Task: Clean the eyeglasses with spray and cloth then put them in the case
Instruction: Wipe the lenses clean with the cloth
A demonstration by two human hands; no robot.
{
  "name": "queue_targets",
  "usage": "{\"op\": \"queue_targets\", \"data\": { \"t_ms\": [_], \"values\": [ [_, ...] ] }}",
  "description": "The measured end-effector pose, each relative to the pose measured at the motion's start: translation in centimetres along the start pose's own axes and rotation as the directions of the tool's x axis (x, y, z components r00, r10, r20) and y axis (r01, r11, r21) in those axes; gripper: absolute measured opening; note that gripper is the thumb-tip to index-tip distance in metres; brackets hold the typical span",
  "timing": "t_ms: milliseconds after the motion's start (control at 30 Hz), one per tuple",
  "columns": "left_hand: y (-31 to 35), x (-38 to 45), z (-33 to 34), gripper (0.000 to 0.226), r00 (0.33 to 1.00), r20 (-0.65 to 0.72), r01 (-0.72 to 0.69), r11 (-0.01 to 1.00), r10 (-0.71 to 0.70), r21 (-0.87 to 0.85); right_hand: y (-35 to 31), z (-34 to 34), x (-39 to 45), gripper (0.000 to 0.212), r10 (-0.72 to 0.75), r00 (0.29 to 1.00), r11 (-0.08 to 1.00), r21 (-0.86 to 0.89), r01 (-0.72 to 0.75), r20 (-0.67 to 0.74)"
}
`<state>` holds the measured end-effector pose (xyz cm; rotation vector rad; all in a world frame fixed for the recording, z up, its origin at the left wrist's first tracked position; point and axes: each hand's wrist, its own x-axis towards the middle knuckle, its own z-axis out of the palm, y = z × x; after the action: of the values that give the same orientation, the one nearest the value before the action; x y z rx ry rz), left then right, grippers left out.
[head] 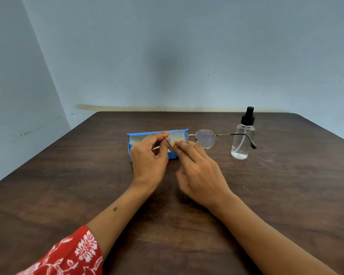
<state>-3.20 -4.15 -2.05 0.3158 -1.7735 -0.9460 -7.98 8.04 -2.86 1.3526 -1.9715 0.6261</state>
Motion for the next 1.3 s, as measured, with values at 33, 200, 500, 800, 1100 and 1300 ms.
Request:
{"op": "queue_targets", "data": {
  "t_ms": [33,200,500,800,1100,1300],
  "values": [
    [0.0,-0.01,-0.04,0.017,1.0,0.001,-0.005,1.0,0.005,0.005,-0.12,0.1,0.03,0.05,-0.034,0.999,0.999,0.021,0.033,0.009],
    [-0.01,0.02,-0.04,0.02,1.0,0.003,0.001,1.0,-0.001,-0.014,0.17,-0.12,0.05,0.047,0.026,1.0,1.0,-0.015,-0.027,-0.011],
    [0.04,0.04,-0.01,0.019,1.0,-0.006,0.002,1.0,-0.002,0.001,0.16,0.05,0.03,0.047,-0.008,0.999,1.0,0.015,0.008,-0.033],
    [-0.09,0.06,-0.09,0.017,1.0,0.001,0.012,1.0,-0.012,0.015,0.06,0.37,-0.01,0.046,-0.045,0.998,0.998,0.044,0.047,-0.042],
    [-0.14,0.07,-0.14,0.018,1.0,-0.003,0.011,1.0,-0.011,0.006,-0.06,0.4,0.03,0.047,-0.038,0.999,0.999,0.038,0.039,-0.03],
    [-0.26,0.02,0.04,0.018,1.0,0.0,0.018,1.0,-0.018,0.001,-0.06,0.2,0.01,0.049,-0.003,0.999,1.0,0.025,0.004,-0.037]
  ]
}}
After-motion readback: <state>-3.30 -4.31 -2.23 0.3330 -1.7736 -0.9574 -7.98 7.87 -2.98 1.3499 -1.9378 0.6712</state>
